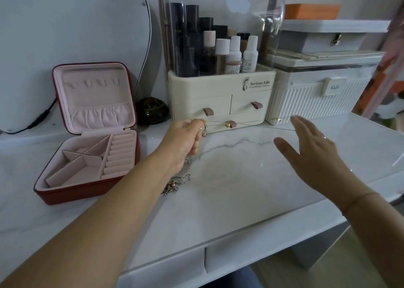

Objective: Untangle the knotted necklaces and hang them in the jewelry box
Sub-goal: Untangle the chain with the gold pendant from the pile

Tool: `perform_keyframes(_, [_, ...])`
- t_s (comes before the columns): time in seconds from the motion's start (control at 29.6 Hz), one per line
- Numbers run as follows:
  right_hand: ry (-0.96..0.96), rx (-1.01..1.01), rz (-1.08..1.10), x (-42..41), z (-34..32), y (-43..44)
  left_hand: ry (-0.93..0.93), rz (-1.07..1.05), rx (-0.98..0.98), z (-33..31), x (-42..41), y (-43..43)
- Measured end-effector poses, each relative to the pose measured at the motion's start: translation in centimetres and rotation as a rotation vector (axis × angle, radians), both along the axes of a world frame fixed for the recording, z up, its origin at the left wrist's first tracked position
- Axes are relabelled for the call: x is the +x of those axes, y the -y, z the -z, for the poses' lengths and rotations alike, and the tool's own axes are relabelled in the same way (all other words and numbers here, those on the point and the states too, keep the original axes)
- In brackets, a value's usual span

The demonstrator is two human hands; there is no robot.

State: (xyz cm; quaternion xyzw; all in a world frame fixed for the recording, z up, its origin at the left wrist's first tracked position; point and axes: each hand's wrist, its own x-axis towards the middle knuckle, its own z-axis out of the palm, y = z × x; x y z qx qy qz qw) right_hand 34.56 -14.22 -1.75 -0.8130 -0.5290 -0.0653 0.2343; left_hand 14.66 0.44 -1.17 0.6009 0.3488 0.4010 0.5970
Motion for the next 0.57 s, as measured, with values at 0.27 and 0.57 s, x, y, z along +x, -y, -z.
perform_keyframes(0.27, [-1.530,0.685,-0.567,-0.7,-1.5,-0.6,-0.073,0.014,-0.050,0.4,-0.1,-0.4])
perform_keyframes(0.57, [-1.626,0.548,-0.517,0.8,-2.3,0.4,-0.085,-0.007,-0.067,0.2,-0.5,-1.0])
